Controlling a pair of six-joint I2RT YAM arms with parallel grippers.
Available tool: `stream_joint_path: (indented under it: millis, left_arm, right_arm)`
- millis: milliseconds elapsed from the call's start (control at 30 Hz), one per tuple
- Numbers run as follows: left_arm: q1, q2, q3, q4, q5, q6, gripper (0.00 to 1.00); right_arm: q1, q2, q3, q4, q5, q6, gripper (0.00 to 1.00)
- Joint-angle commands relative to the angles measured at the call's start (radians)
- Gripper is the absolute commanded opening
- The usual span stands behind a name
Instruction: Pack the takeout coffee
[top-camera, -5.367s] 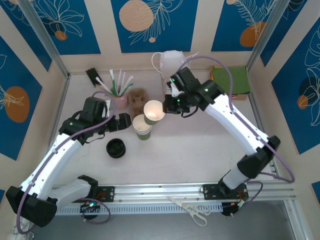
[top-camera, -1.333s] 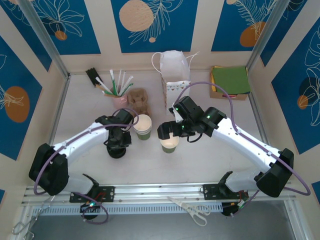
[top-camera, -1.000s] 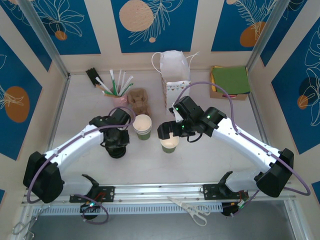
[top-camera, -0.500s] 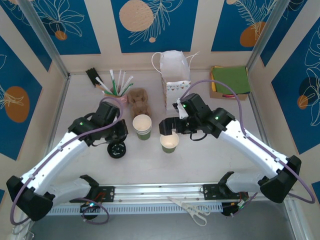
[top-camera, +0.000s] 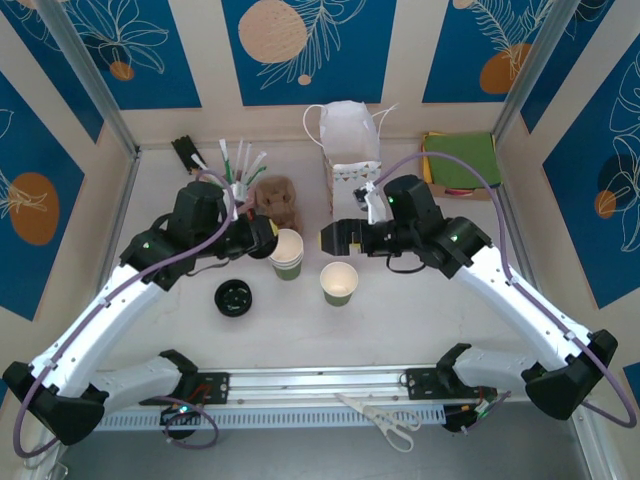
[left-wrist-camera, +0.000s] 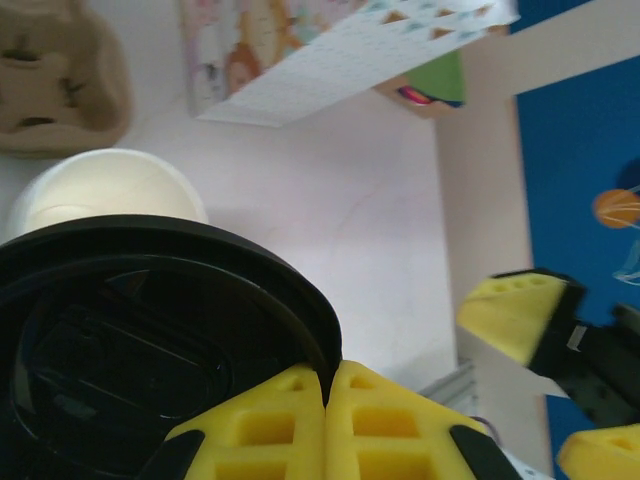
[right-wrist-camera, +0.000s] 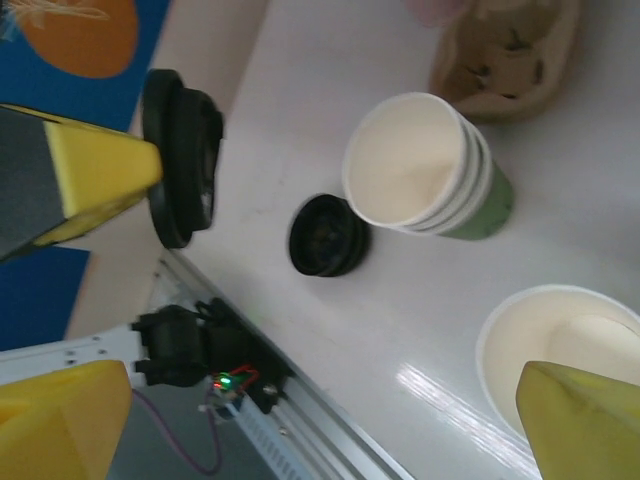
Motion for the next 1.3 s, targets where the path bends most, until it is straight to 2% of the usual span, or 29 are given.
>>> stream_joint_path:
  millis: [0, 100, 200, 367, 467, 900, 1267]
  left_arm:
    - [-0.01, 0.0, 0.041, 0.156, 0.101, -0.064, 0.02]
    - [-0.009, 0.012, 0.039, 0.261, 0.144, -0.102, 0.02]
    - [-0.01, 0.03, 0.031, 0.373, 0.192, -0.143, 0.02]
    - [-0.01, 0.068, 0.019, 0.552, 0.247, -0.203, 0.03]
    - [-0.009, 0.097, 0.013, 0.662, 0.277, -0.244, 0.02]
    - [-0.008, 0.216, 0.04, 0.936, 0.36, -0.354, 0.02]
    - [0.007, 0.282, 0.051, 1.076, 0.388, -0.429, 0.03]
  right_arm:
    - [-0.047, -0.026, -0.019, 0.133, -0.185, 0.071, 0.99]
    - [-0.104, -0.037, -0.053, 0.258, -0.29, 0.159, 1.0]
    - [-0.16, -0.041, -0.088, 0.402, -0.389, 0.275, 0.95]
    - [-0.217, -0.025, -0.126, 0.599, -0.483, 0.45, 0.88]
    - [-0.23, -0.004, -0.136, 0.682, -0.504, 0.53, 0.84]
    - [-0.262, 0.109, -0.169, 1.075, -0.542, 0.854, 0.82]
    - [-0.28, 0.159, -0.184, 1.21, -0.543, 0.974, 0.81]
